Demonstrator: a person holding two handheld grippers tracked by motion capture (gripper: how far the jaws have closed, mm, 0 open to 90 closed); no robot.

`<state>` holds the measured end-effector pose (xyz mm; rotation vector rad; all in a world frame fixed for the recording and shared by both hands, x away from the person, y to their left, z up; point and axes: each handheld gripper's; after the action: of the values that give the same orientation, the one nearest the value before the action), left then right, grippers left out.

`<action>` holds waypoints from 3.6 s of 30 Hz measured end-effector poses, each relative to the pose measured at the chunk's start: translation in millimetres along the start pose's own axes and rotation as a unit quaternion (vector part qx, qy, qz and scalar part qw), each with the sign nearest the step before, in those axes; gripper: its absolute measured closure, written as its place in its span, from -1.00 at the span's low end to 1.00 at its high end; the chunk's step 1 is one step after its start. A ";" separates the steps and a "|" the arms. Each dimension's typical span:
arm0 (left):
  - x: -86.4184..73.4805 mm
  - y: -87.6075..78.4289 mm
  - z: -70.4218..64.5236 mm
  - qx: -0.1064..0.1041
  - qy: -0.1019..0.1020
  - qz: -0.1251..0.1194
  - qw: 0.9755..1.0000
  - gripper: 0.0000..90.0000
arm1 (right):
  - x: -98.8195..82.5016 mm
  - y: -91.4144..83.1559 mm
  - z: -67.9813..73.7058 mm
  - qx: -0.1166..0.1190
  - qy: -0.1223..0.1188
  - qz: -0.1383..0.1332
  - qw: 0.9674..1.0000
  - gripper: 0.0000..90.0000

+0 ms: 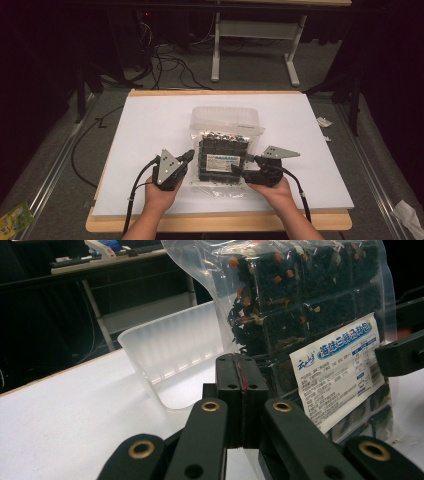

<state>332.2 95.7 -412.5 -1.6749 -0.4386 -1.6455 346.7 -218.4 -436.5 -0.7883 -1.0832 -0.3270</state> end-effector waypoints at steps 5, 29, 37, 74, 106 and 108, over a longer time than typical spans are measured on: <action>0.3 -0.1 1.2 -0.003 -0.007 0.000 1.000 1.00 | 1.0 -1.9 1.7 0.008 -0.014 -0.015 1.000 0.05; -6.6 3.5 19.7 -0.001 -0.058 0.046 0.997 0.54 | 4.0 -15.9 6.6 0.116 -0.032 -0.026 0.992 0.68; -25.7 -20.5 28.2 0.005 -0.069 0.087 0.994 0.00 | 3.5 -17.0 7.7 0.116 -0.035 -0.026 0.992 0.68; -52.5 -40.3 34.0 -0.002 -0.075 0.128 0.989 -0.24 | 23.1 -62.6 6.9 0.030 -0.061 -0.091 0.994 0.70; -52.2 -41.4 36.9 -0.003 -0.070 0.130 0.989 -0.26 | 89.2 -43.6 -8.8 -0.070 -0.073 -0.144 0.984 0.69; -52.0 -41.6 36.8 -0.001 -0.072 0.126 0.989 -0.26 | 92.8 -38.5 -9.2 -0.074 -0.080 -0.144 0.984 0.70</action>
<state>323.2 162.3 -448.2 -1.7788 -0.2809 -1.3471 372.0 -239.4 -341.1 -0.7991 -1.3393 -0.6021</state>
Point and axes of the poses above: each handheld gripper's, and its own axes: y roughly forward along the jaws, x roughly out of its top, z roughly to its left, and after that the axes turned 4 degrees about -x, right-handed
